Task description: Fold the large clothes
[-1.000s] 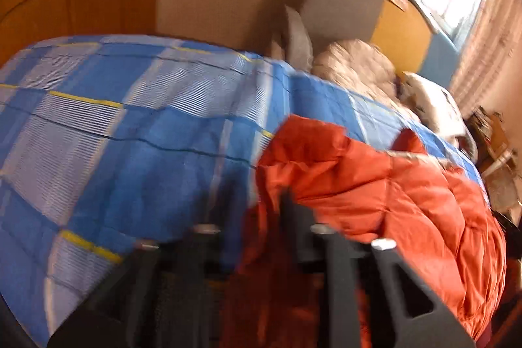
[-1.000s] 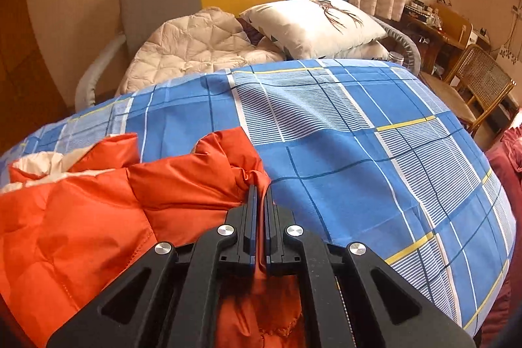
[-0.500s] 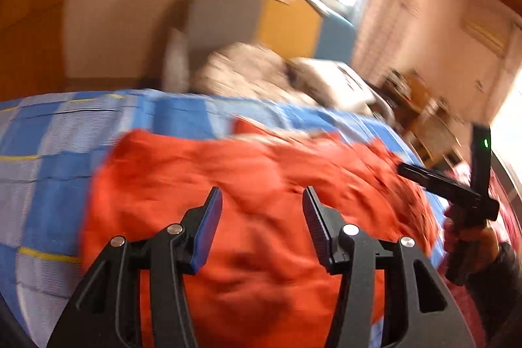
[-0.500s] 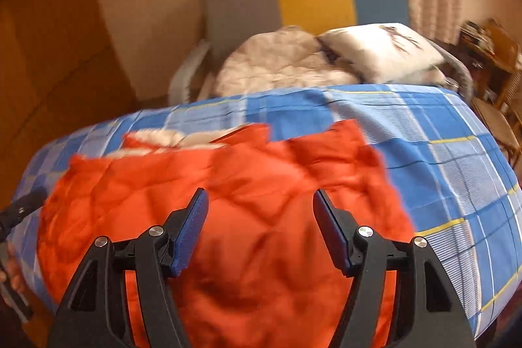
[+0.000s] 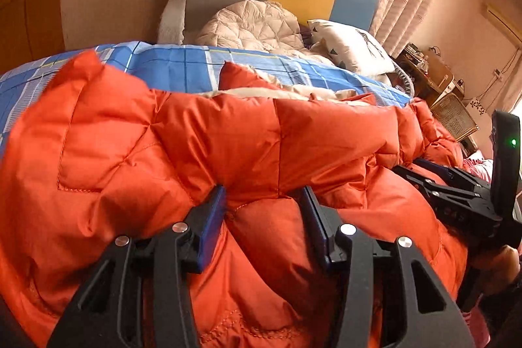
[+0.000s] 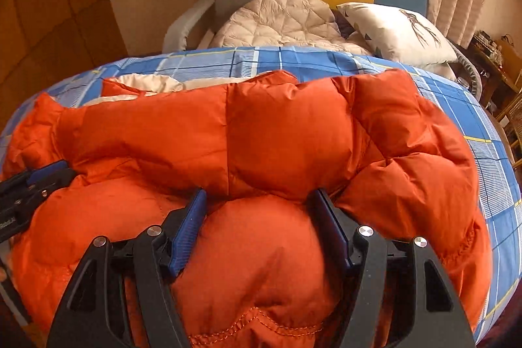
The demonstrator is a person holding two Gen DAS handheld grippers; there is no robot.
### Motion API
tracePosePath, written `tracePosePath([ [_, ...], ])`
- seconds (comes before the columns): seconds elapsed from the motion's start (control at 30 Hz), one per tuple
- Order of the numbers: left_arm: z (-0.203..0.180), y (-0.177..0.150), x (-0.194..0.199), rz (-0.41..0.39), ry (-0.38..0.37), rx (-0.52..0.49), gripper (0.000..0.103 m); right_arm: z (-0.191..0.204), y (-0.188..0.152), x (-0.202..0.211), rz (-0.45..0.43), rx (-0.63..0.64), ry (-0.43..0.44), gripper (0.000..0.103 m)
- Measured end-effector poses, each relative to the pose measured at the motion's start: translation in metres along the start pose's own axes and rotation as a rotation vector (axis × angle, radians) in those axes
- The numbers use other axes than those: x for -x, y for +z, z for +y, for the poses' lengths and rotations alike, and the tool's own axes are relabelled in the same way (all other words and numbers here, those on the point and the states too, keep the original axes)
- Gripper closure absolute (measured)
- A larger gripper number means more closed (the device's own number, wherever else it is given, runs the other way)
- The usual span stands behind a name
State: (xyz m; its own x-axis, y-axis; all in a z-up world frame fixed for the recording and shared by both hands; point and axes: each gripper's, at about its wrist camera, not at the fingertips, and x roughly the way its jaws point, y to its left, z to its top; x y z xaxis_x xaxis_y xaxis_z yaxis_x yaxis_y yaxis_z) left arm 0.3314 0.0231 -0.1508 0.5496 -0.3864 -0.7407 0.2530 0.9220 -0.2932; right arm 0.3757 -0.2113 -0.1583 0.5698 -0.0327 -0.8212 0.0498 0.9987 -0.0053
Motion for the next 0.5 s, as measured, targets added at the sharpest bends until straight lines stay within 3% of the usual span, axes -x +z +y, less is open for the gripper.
tracePosePath([
  [0.1,0.000,-0.003,0.008,-0.008,0.004,0.013,0.056,0.001,0.000,0.002,0.011,0.004,-0.013,0.037],
  [0.23,0.008,-0.024,0.060,-0.113,0.013,0.045,0.034,-0.009,-0.011,0.031,-0.023,-0.044,0.039,0.032],
  [0.3,0.020,-0.038,0.090,-0.170,0.043,0.074,0.033,-0.020,-0.023,0.057,-0.072,-0.080,0.064,0.026],
  [0.4,0.061,-0.068,0.133,-0.237,0.074,0.191,0.029,-0.046,-0.046,0.090,-0.118,-0.148,0.069,0.024],
  [0.5,0.099,-0.100,0.151,-0.228,0.070,0.301,0.026,-0.084,-0.076,0.117,-0.141,-0.250,0.026,0.021],
])
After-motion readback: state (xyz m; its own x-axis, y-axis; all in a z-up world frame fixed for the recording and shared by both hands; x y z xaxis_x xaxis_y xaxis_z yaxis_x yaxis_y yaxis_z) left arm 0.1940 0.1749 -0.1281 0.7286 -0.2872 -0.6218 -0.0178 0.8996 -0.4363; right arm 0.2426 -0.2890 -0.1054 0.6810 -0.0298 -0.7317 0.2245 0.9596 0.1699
